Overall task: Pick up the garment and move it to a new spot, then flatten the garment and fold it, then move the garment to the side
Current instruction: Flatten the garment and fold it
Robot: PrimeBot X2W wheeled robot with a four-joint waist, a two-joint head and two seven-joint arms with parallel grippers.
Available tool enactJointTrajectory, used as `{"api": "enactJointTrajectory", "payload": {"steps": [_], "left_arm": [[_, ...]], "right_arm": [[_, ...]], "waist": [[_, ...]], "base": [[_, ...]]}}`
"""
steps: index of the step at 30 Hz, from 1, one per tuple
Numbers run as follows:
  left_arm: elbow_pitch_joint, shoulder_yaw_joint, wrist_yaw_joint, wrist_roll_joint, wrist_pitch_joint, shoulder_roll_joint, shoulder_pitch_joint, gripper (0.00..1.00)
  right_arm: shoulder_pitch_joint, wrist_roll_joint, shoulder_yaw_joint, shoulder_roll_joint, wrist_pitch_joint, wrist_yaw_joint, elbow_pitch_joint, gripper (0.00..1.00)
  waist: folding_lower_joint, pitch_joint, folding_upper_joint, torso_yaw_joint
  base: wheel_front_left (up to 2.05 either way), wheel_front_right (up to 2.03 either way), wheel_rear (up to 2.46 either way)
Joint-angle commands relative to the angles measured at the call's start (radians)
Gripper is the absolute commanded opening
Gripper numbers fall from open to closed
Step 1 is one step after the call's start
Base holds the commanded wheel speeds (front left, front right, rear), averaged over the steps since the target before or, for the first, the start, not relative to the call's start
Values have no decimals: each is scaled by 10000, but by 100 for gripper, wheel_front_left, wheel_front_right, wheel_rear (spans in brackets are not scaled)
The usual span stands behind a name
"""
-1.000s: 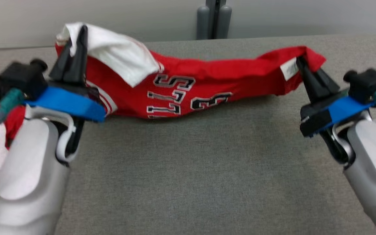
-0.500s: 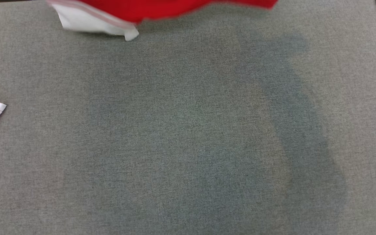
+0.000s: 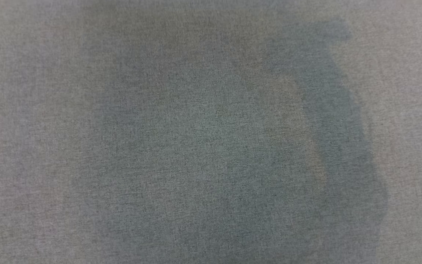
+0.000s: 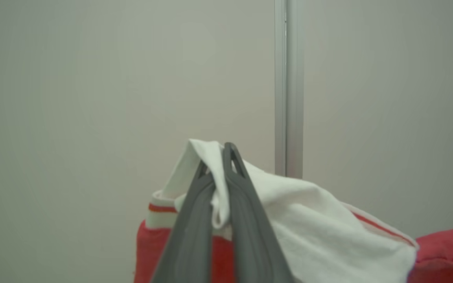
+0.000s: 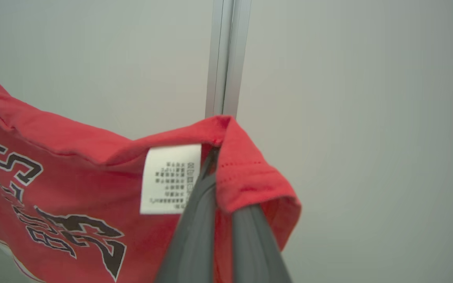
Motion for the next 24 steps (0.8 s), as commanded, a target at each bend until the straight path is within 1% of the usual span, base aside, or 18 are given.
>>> {"api": "enactJointTrajectory", "payload": {"steps": [1, 7, 11, 12, 14, 17, 20, 24], "left_arm": [[94, -42, -75, -128, -122, 7, 49, 0], [333, -429, -73, -702, -656, -47, 1065, 0], [59, -381, -74, -1167, -923, 55, 2460, 0], [-180, -292, -74, -1335, -985, 151, 3364, 0], [-581, -192, -72, -1410, -1036, 247, 4349, 0], [-1520, 232, 158, -1422, -1050, 330, 5972, 0], [-2593, 797, 407, -1401, -1048, 244, 7760, 0], [-3941, 1179, 807, -1243, -1052, 57, 10174, 0]], "right_arm": [[33, 180, 96, -97, -111, -3, 49, 0], [1029, 780, 881, -226, -464, -3, -49, 0], [2290, 1167, 1318, -306, -636, -3, -571, 0], [3074, 1244, 1523, -360, -666, -3, -952, 0], [3811, 1228, 1480, -437, -674, -3, -1494, 0], [5202, 1086, 1407, -560, -675, -3, -2236, 0], [6338, 910, 1487, -680, -679, -1, -2889, 0], [7791, 709, 1455, -807, -674, -1, -3470, 0]], "waist": [[1, 212, 0, 118], [1, 525, 0, 204], [1, 406, 0, 171], [1, 243, 0, 121], [1, 58, 0, 83], [1, -240, 0, 52], [1, -554, 0, 26], [1, -1036, 0, 44]], "base": [[0, 0, 0], [0, 0, 0], [0, 0, 0], [0, 0, 0], [0, 0, 0], [0, 0, 0], [0, 0, 0], [0, 0, 0]]}}
